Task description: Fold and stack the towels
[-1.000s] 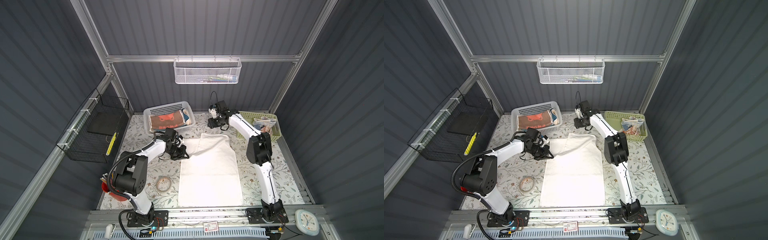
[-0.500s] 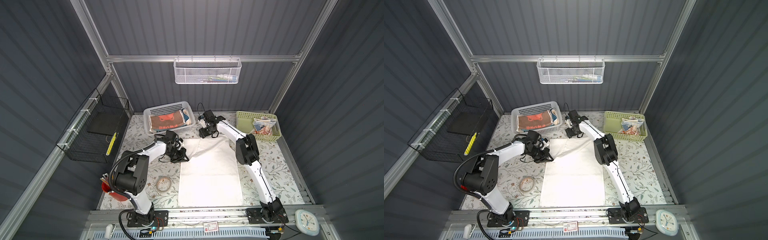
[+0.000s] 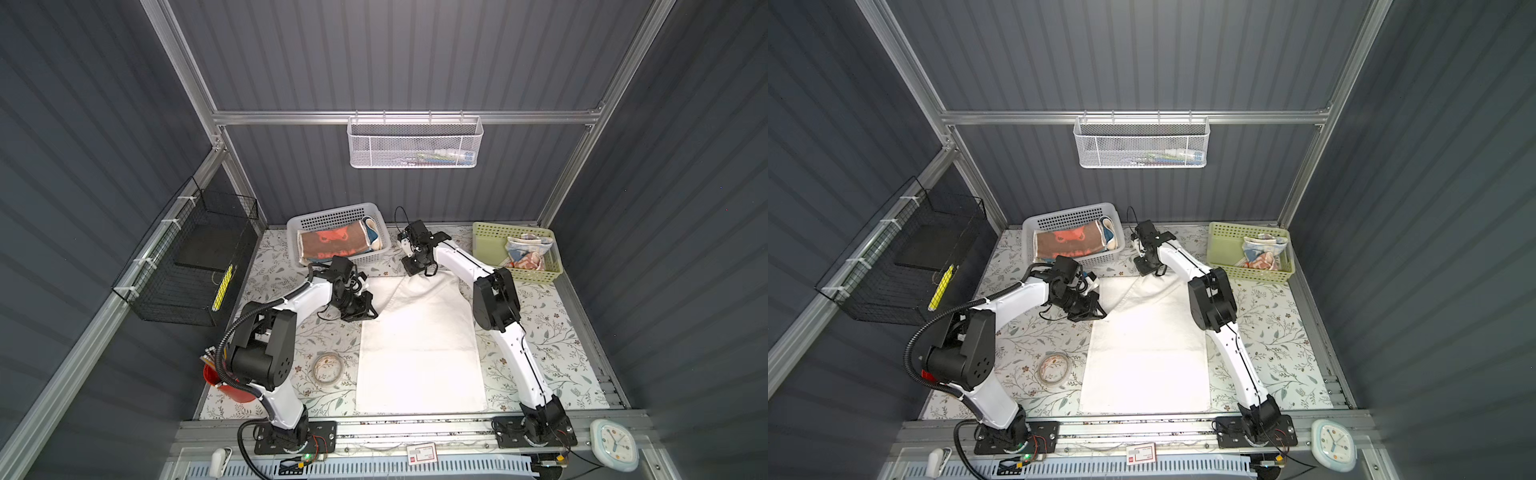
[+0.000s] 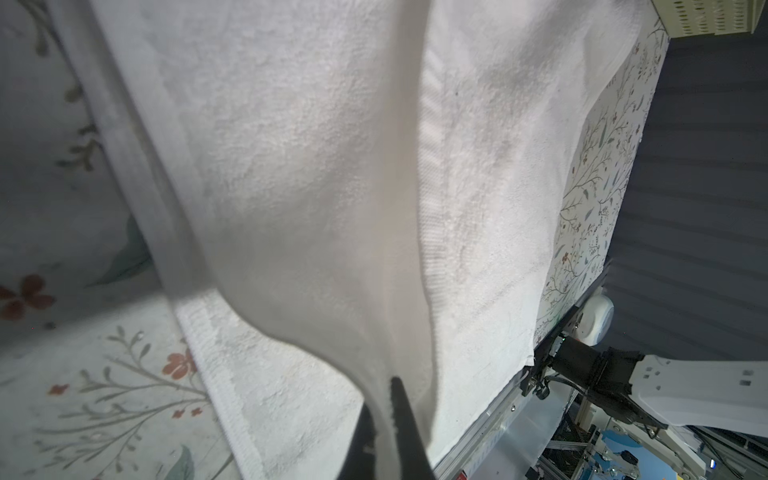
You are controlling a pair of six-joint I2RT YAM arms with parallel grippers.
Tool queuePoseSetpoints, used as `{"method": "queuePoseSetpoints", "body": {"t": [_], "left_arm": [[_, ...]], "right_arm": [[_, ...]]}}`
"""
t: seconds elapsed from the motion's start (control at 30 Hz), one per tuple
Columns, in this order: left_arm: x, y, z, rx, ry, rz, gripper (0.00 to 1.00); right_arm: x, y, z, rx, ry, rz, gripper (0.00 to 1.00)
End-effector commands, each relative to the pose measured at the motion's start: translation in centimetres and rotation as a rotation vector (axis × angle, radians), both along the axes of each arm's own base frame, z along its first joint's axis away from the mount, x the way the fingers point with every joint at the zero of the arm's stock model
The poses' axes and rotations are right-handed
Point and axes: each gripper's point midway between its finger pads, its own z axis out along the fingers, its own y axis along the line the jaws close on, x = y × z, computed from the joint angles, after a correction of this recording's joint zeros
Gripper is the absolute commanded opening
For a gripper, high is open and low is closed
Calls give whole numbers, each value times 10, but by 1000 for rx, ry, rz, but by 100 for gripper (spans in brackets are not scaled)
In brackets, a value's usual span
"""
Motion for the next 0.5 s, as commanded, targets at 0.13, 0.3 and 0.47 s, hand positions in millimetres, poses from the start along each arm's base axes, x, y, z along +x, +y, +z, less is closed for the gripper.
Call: {"method": "queuePoseSetpoints", "body": {"t": [0.13, 0.3, 0.47], "left_arm": [[37, 0, 48, 23, -103, -18, 0], [89, 11, 97, 9, -228, 31, 0], [141, 24, 134, -19, -341, 83, 0]], "right_arm": [[31, -17, 156, 95, -353, -85, 0], [36, -39, 220, 161, -476, -142, 0], [49, -61, 254, 251, -506, -198, 0]]}}
